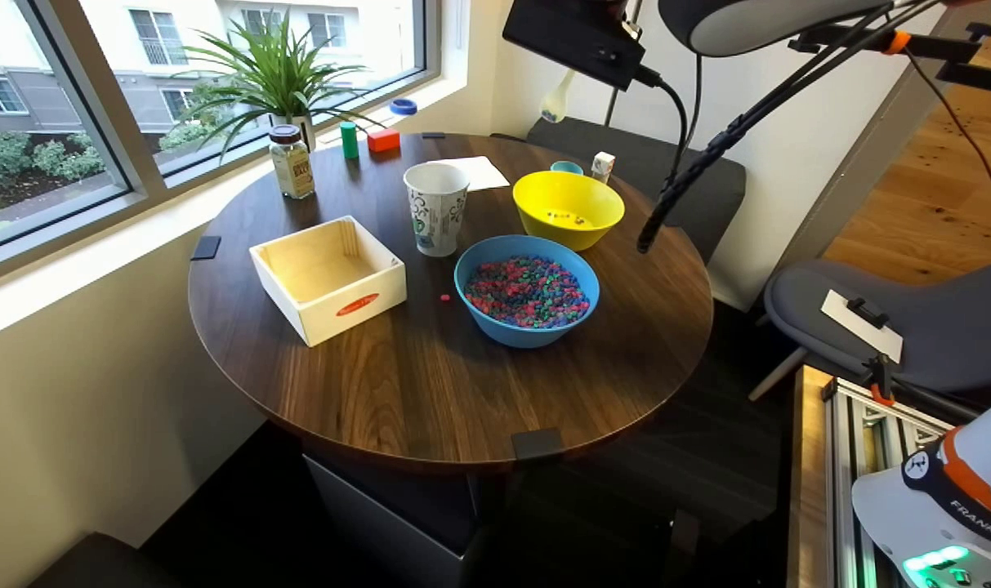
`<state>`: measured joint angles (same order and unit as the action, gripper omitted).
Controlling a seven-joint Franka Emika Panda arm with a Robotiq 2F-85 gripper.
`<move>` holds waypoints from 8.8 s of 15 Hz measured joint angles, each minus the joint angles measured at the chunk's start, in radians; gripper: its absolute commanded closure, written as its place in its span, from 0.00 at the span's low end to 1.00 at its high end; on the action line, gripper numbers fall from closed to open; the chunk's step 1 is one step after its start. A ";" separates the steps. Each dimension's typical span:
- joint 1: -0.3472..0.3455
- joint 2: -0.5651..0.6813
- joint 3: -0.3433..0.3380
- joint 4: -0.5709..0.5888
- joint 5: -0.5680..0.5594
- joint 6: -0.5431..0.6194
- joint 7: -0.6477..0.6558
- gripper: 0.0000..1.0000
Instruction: Use the white spoon to place cereal from the blue bowl into the yellow bowl and coffee cup.
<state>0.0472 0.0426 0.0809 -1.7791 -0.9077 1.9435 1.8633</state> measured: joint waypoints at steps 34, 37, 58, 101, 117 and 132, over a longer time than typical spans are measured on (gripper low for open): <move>0.154 0.341 -0.016 0.382 -0.093 0.069 -0.451 0.97; 0.173 0.362 -0.021 0.395 -0.135 0.051 -0.457 0.97; 0.247 0.449 -0.031 0.469 -0.329 -0.016 -0.484 0.97; 0.180 0.400 0.066 0.571 0.122 -0.134 -0.675 0.86; 0.120 0.315 0.110 0.542 0.570 -0.272 -0.625 0.97; 0.065 0.001 0.054 0.033 0.701 -0.194 -0.656 0.97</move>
<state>0.1125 0.0440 0.1347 -1.7459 -0.2064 1.7495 1.2077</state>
